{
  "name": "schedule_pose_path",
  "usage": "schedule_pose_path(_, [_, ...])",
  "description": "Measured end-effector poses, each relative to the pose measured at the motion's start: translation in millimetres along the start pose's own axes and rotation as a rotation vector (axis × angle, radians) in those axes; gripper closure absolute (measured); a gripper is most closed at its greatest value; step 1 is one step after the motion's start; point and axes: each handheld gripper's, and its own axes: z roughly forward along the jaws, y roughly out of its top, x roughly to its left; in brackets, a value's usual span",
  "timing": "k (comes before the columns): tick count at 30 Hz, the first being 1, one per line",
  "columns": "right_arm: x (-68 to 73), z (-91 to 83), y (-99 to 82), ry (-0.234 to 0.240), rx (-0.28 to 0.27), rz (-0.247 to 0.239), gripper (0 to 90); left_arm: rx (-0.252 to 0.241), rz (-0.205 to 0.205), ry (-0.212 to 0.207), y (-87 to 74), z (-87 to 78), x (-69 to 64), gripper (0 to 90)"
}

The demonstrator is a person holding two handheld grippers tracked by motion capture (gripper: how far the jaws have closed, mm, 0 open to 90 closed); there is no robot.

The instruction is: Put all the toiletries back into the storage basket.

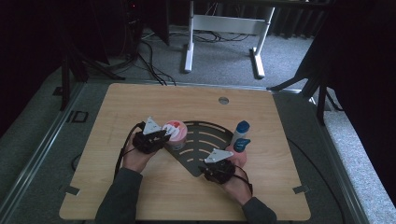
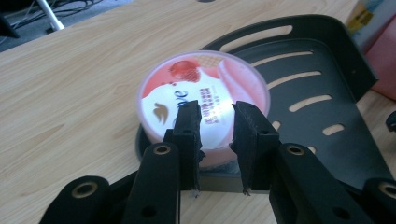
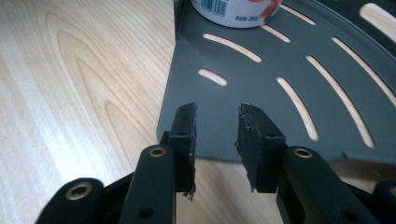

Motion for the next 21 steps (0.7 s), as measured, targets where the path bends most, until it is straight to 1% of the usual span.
schedule_pose_path(2, [-1.0, -6.8, -2.5, -0.002, -0.017, 0.000, 65.2, 0.001, 0.002, -0.006, 0.3, 0.9, -1.8, 71.0])
schedule_pose_path(6, [-5.6, -20.8, -7.1, 0.011, -0.047, 0.009, 64.1, 0.005, 0.002, -0.014, 0.1, 2.7, -3.9, 70.7])
schedule_pose_path(10, [-11.6, -34.0, -11.8, -0.004, -0.064, 0.026, 63.9, 0.008, 0.003, -0.019, -0.1, 3.5, -4.8, 70.7])
schedule_pose_path(12, [-15.4, -40.4, -14.3, -0.013, -0.072, 0.026, 63.5, 0.010, 0.006, -0.021, -0.3, 3.7, -5.0, 70.7])
schedule_pose_path(17, [-27.1, -59.2, -20.3, -0.024, -0.110, 0.051, 62.8, 0.013, 0.004, -0.027, -1.2, 4.5, -5.7, 70.6])
schedule_pose_path(21, [-38.0, -73.0, -25.5, -0.030, -0.133, 0.085, 62.4, 0.017, 0.007, -0.032, -2.3, 5.6, -6.6, 70.4])
